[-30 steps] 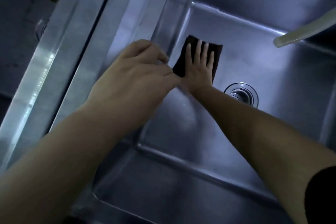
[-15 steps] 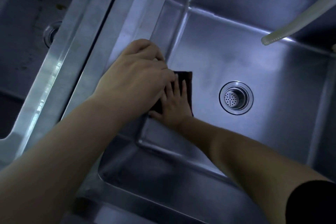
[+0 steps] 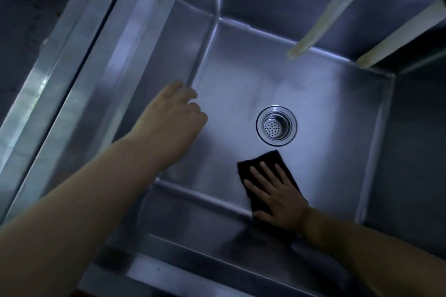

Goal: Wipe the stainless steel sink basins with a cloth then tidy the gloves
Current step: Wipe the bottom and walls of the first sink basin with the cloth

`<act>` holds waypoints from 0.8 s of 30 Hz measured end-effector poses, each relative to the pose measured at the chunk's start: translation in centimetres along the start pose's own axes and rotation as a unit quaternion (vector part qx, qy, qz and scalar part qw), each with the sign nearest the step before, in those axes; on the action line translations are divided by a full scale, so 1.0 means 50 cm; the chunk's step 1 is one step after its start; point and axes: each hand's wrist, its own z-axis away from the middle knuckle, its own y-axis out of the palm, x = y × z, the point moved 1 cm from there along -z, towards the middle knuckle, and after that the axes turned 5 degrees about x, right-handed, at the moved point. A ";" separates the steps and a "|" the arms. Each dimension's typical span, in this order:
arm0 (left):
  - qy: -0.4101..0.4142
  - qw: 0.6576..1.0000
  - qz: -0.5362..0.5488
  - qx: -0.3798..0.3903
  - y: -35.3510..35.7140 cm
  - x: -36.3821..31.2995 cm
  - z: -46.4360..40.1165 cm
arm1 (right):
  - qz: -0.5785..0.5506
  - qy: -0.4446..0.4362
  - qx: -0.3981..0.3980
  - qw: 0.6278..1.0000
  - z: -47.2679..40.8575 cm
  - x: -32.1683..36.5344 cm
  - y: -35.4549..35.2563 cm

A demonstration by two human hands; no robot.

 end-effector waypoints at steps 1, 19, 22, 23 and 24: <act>0.003 1.000 0.011 0.003 0.003 -0.019 -0.007 | -0.004 0.022 0.003 1.000 0.031 -0.022 0.006; -0.011 0.992 0.111 0.067 0.047 -0.155 -0.106 | -0.107 0.481 -0.088 0.865 -0.001 -0.396 -0.078; -0.033 0.988 0.130 0.072 0.059 -0.139 -0.108 | -0.117 0.510 -0.101 0.846 -0.059 -0.453 -0.105; -0.041 0.987 0.137 0.072 0.065 -0.131 -0.108 | -0.121 0.515 -0.107 0.842 -0.080 -0.466 -0.112; -0.047 0.986 0.142 0.071 0.071 -0.123 -0.108 | -0.125 0.520 -0.113 0.838 -0.101 -0.474 -0.119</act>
